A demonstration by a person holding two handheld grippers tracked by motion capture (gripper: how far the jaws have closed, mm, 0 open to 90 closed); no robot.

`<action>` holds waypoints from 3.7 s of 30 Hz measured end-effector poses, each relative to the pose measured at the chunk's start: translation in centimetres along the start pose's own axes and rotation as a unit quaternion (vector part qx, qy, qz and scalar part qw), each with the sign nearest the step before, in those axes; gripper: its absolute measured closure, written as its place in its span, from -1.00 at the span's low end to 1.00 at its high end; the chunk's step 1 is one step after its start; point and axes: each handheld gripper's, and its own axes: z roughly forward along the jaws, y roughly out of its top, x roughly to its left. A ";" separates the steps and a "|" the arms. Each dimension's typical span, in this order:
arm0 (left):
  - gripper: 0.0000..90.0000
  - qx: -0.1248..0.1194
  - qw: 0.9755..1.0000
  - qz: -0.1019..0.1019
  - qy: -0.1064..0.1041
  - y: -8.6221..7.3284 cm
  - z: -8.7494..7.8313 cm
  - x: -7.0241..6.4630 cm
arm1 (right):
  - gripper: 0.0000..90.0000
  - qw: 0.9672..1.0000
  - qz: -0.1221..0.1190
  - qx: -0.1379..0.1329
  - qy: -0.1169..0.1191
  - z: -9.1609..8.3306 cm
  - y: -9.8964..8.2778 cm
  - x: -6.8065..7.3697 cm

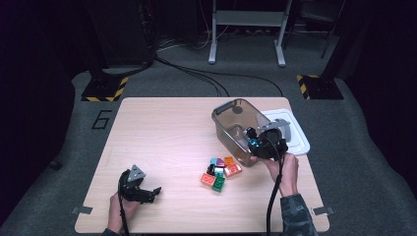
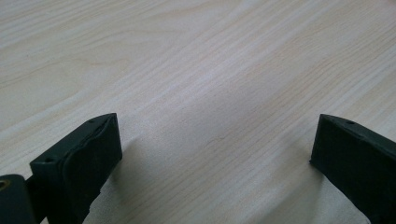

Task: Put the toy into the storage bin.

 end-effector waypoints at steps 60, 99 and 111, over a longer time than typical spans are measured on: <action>-0.97 0.000 1.000 0.000 0.000 0.0 0.0 0.0 | -0.40 0.985 -0.125 0.037 0.113 9.4 -8.0 10.3; -0.97 -0.002 1.000 0.000 0.002 0.0 0.0 0.0 | -0.16 0.992 -0.089 -0.016 0.092 5.3 -5.8 9.3; -0.97 0.000 1.000 0.000 0.000 0.0 0.0 0.0 | -0.16 0.991 -0.092 -0.029 0.090 4.4 -3.6 8.9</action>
